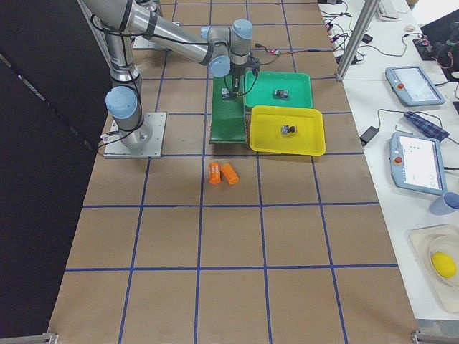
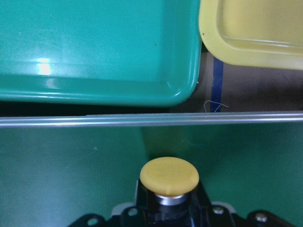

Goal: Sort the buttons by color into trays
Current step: 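Drop the second yellow button into the yellow tray with the right gripper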

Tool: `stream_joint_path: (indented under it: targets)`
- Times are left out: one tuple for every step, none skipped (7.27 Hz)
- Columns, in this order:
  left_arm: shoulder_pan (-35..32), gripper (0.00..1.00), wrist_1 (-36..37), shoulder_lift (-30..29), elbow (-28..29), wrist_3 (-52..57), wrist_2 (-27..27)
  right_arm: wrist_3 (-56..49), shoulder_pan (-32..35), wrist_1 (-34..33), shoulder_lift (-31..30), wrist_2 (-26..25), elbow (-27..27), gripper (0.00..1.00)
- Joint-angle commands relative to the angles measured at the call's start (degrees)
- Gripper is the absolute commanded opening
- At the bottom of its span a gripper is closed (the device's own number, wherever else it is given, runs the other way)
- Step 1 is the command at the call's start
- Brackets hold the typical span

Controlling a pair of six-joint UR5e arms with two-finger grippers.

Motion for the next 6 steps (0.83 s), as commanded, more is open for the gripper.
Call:
stream_joint_path:
  targets:
    - [0.0, 1.0, 1.2, -0.3, -0.1, 0.0, -0.1, 0.1, -0.3, 0.0, -0.1, -0.2, -0.7, 0.0]
    - [0.0, 1.0, 1.2, -0.2, -0.2, 0.1, -0.1, -0.3, -0.9, -0.1, 0.0, 0.0, -2.6, 0.0]
    - [-0.1, 1.0, 1.2, -0.1, -0.2, 0.1, -0.1, -0.8, -3.8, 0.0, 0.8, 0.3, -7.0, 0.0]
    - [-0.1, 1.0, 1.3, -0.1, -0.2, 0.1, -0.2, -1.6, -7.8, 0.0, 4.8, 0.5, -12.2, 0.0]
    - [-0.1, 1.0, 1.3, -0.1, -0.2, 0.1, -0.2, -5.2, -10.2, 0.7, 12.3, 0.4, -20.4, 0.0]
    - [-0.1, 1.0, 1.2, -0.1, -0.3, 0.1, -0.1, -8.8, -11.2, 1.4, 17.1, 0.1, -26.7, 0.0]
